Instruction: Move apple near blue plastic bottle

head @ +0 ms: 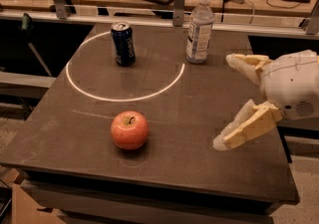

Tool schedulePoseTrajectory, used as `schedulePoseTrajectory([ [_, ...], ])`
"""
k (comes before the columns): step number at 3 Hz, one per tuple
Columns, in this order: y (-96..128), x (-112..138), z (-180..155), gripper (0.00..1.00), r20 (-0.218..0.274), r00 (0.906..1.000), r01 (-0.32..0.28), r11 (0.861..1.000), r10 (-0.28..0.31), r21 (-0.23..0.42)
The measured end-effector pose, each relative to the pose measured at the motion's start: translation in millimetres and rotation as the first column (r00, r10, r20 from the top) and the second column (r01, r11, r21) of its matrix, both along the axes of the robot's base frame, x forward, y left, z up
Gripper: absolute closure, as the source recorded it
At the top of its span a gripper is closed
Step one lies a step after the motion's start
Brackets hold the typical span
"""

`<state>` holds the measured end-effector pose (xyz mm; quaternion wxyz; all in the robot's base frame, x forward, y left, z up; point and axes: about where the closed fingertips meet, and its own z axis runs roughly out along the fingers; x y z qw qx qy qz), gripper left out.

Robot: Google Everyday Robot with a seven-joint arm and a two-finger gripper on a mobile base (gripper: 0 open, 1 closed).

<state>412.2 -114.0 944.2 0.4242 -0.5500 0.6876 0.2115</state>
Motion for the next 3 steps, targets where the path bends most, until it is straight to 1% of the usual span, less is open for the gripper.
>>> schedulePoseTrajectory([
  [1, 10, -2, 10, 0.00, 0.003, 1.0000, -0.009, 0.999, 0.009, 0.041],
  [2, 14, -3, 9, 0.00, 0.006, 0.9999, -0.009, 0.999, 0.009, 0.036],
  [3, 30, -4, -4, 0.00, -0.005, 0.9997, -0.022, 0.997, 0.023, 0.070],
])
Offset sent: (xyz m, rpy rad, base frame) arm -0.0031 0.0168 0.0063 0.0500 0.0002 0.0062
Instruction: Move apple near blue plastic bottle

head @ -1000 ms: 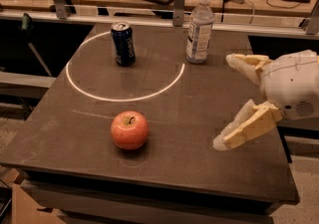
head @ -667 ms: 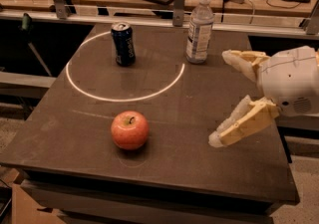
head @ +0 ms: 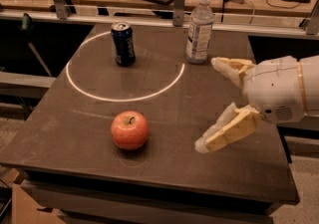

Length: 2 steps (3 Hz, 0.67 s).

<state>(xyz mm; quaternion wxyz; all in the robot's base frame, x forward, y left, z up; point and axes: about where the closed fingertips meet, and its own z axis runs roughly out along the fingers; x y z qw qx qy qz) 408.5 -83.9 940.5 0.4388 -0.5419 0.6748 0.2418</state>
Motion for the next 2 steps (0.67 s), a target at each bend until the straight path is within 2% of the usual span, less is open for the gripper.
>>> schedulePoseTrajectory([
  [2, 46, -7, -33, 0.00, -0.043, 0.9968, -0.063, 0.993, 0.067, 0.100],
])
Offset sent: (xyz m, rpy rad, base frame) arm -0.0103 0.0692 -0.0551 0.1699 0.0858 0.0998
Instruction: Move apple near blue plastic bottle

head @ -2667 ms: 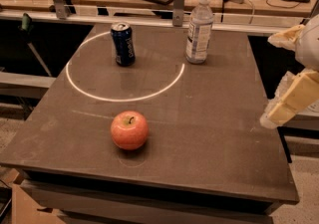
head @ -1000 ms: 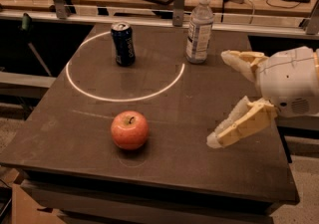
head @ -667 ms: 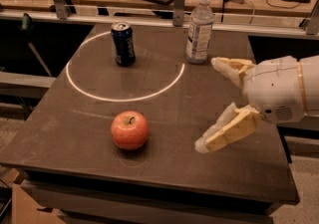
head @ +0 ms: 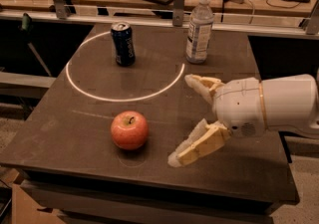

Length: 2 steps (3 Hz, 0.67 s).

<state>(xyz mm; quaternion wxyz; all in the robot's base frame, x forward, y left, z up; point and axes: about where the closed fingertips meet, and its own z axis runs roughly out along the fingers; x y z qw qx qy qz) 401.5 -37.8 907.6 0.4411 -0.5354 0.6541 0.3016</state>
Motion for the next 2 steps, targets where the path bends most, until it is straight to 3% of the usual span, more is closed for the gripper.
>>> schedulePoseTrajectory([
  [2, 45, -10, -30, 0.00, -0.029, 0.9933, -0.110, 0.993, 0.112, 0.051],
])
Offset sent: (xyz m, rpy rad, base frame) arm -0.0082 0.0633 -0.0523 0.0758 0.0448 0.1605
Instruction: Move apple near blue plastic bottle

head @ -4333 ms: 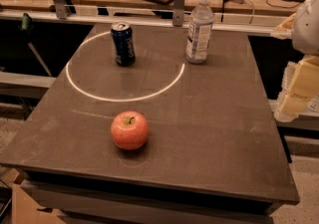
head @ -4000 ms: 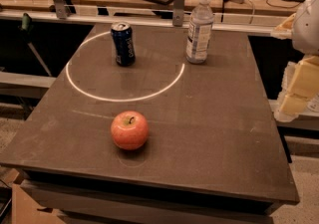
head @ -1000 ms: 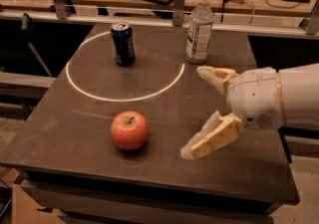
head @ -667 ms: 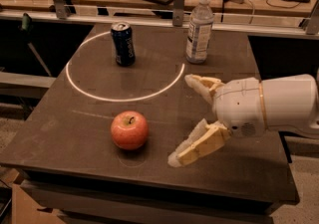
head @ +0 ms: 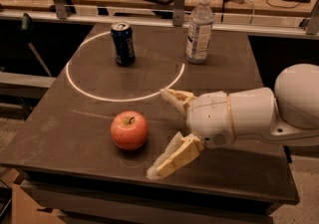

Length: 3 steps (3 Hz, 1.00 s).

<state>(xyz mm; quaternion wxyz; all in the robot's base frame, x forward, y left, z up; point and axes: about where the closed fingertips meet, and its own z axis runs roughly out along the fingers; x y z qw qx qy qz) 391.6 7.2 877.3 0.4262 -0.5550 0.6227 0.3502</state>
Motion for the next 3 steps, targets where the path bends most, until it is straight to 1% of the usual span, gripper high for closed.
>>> schedulePoseTrajectory([
  [1, 12, 10, -10, 0.00, 0.021, 0.9994, -0.027, 1.000, 0.026, 0.007],
  [2, 21, 6, -4, 0.00, 0.021, 0.9985, -0.051, 0.998, 0.050, 0.023],
  [3, 34, -6, 4, 0.17, -0.013, 0.9960, -0.087, 0.995, 0.088, 0.058],
])
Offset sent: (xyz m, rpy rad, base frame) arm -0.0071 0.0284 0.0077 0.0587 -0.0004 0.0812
